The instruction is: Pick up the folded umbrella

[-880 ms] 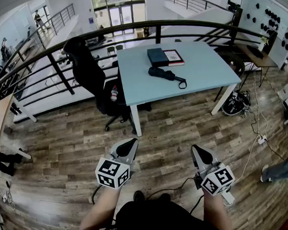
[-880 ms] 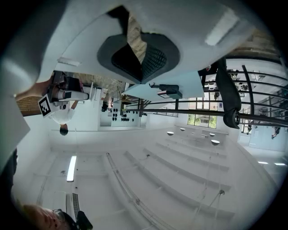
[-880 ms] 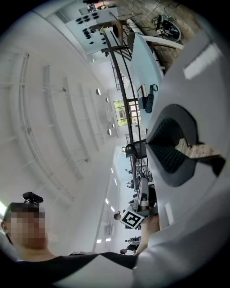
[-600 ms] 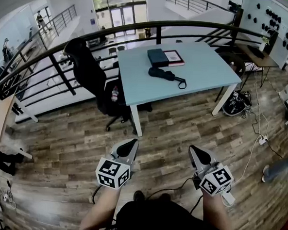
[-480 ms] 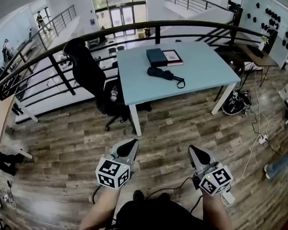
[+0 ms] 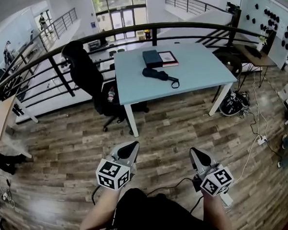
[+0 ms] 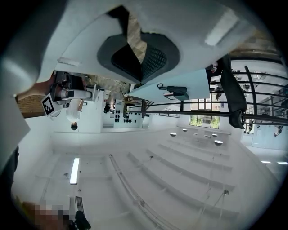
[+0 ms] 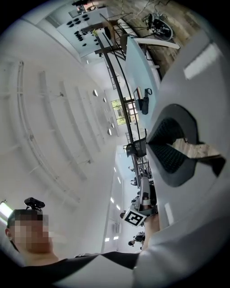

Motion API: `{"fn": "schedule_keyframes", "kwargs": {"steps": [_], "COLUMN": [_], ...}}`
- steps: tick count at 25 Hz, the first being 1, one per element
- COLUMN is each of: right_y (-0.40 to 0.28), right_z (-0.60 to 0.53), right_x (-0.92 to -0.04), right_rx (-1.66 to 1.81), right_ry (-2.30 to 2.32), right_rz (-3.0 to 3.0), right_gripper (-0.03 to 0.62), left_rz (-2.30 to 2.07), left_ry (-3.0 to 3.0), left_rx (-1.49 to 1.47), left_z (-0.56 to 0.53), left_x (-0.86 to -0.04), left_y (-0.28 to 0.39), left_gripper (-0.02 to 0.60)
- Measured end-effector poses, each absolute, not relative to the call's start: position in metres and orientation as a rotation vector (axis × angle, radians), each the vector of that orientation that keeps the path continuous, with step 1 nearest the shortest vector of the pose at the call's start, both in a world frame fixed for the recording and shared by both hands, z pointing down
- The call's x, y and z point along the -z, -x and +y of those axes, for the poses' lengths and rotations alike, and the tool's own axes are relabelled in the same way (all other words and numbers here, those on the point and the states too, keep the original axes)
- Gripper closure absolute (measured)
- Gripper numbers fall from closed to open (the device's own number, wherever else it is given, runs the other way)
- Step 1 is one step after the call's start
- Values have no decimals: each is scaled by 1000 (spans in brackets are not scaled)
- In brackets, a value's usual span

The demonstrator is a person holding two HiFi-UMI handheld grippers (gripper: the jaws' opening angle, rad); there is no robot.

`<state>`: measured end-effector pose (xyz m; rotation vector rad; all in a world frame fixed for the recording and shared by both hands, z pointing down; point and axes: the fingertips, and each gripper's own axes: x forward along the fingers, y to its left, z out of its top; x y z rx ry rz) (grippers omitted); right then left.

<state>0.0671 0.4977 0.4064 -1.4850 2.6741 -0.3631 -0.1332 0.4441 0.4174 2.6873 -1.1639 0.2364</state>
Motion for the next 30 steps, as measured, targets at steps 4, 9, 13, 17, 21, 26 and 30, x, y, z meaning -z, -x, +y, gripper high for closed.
{"fn": "schedule_keyframes", "kwargs": {"steps": [4,9,13,17,21,26,30], "right_y": [-69,-69,-68,-71,-58,-22,3], "right_z": [502,478,449,402,336,257,214], "right_x": [-414,-425,-432,-436,-436,-425,-417], "right_rx": [412,452,480,480,490,473,457], "right_ry": [1466,1488,1518,1574,1606,1622,1622], "right_rz": [2680,2686,2686,2656,2637,2648,2689], "right_gripper": [594,592,592,592,592,592,592], "left_rz": [-1153,-1140,-1113,-1075,-1049,-1030,-1042], "left_ry": [-2680,-2673,-2658,-2681,-2710,-2700,-2698], "left_rx": [-250,-242,-227,-216,-211,-174,-136], "left_z": [448,422,388,337,274,205,167], "left_x": [-424,-431,-440,-443,-440,-440,-439], "left_y": [127,124,126,128,142,172,201], "left_gripper": [574,574,574,574,574,574,574]}}
